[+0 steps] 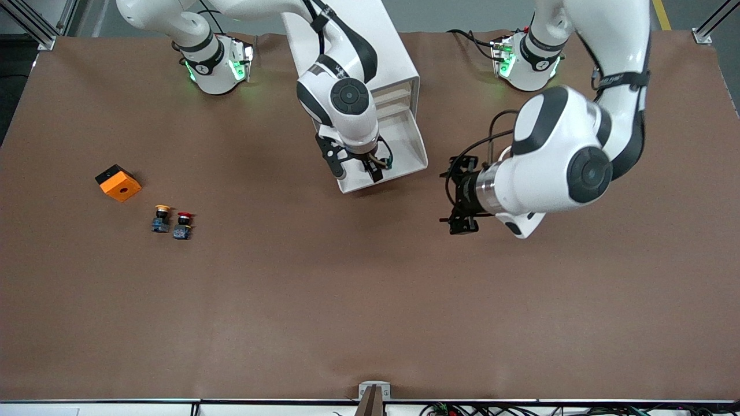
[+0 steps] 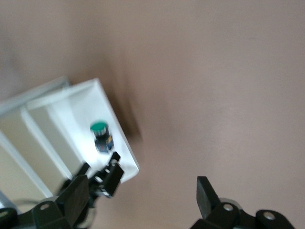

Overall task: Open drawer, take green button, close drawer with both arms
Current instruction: 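Grasp the green button with the right gripper while the left gripper withdraws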

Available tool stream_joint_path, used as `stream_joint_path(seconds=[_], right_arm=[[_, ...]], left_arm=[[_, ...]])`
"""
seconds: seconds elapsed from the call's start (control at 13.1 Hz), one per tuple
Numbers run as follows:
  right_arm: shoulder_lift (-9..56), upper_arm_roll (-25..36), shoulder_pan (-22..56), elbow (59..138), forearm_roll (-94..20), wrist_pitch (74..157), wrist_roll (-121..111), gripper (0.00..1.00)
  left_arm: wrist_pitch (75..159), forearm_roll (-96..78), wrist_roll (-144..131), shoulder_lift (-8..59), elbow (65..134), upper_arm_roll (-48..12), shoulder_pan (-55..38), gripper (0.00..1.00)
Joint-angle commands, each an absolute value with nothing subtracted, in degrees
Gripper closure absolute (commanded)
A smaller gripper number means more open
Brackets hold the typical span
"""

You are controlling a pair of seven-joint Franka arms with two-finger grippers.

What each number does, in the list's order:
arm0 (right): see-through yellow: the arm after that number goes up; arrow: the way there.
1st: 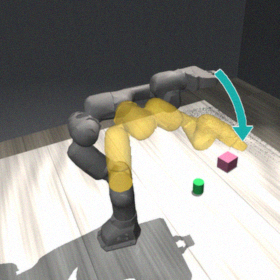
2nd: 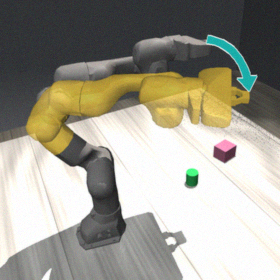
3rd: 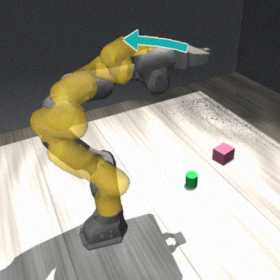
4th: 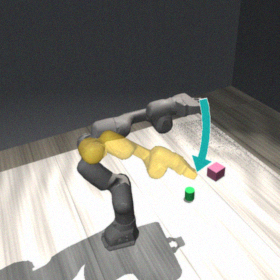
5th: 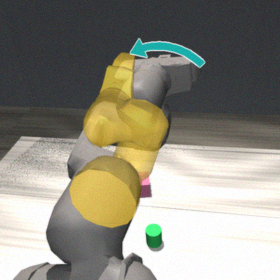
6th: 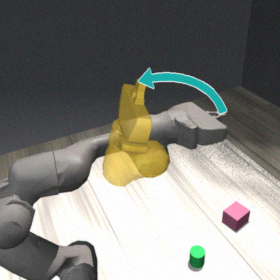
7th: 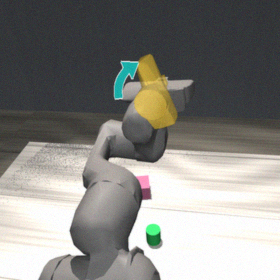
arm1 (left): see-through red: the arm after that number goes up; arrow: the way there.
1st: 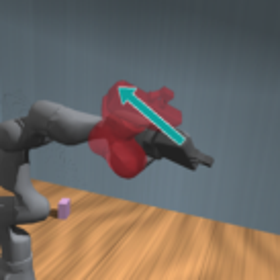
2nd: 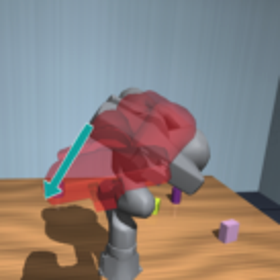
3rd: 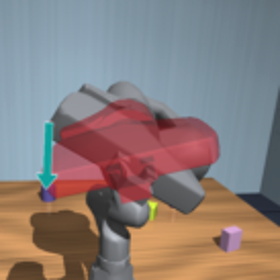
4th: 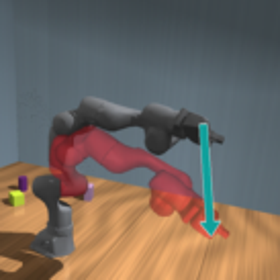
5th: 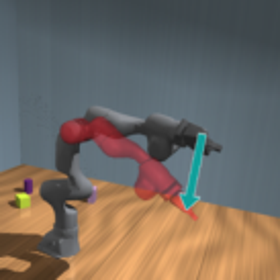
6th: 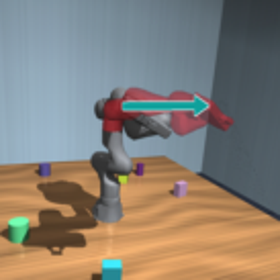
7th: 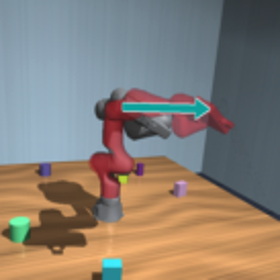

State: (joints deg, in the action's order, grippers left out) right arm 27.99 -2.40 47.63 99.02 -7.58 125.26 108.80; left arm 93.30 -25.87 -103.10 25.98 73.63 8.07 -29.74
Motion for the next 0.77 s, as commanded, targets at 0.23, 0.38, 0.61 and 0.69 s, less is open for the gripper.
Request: stream_joint_path(seconds=[0.23, 0.38, 0.61, 0.69], right_arm=[[31.8, -1.9, 49.9, 98.0, -8.2, 128.4, 109.9, 0.0], [32.4, -1.9, 50.0, 97.9, -8.1, 128.5, 109.8, 0.24], [32.6, -1.9, 49.7, 97.4, -8.1, 128.3, 109.1, 0.8], [32.7, -1.9, 49.9, 97.3, -7.9, 128.3, 109.0, 0.93]], left_arm=[[85.5, -9.7, -69.4, 16.4, 75.4, 8.0, -30.4, 0.0], [82.4, -5.8, -60.0, 13.8, 75.7, 8.0, -30.3, 0.0], [77.4, 1.3, -46.5, 11.5, 75.8, 8.0, -30.2, 0.0], [76.9, 1.7, -44.0, 11.3, 75.8, 8.1, -30.2, 0.0]])
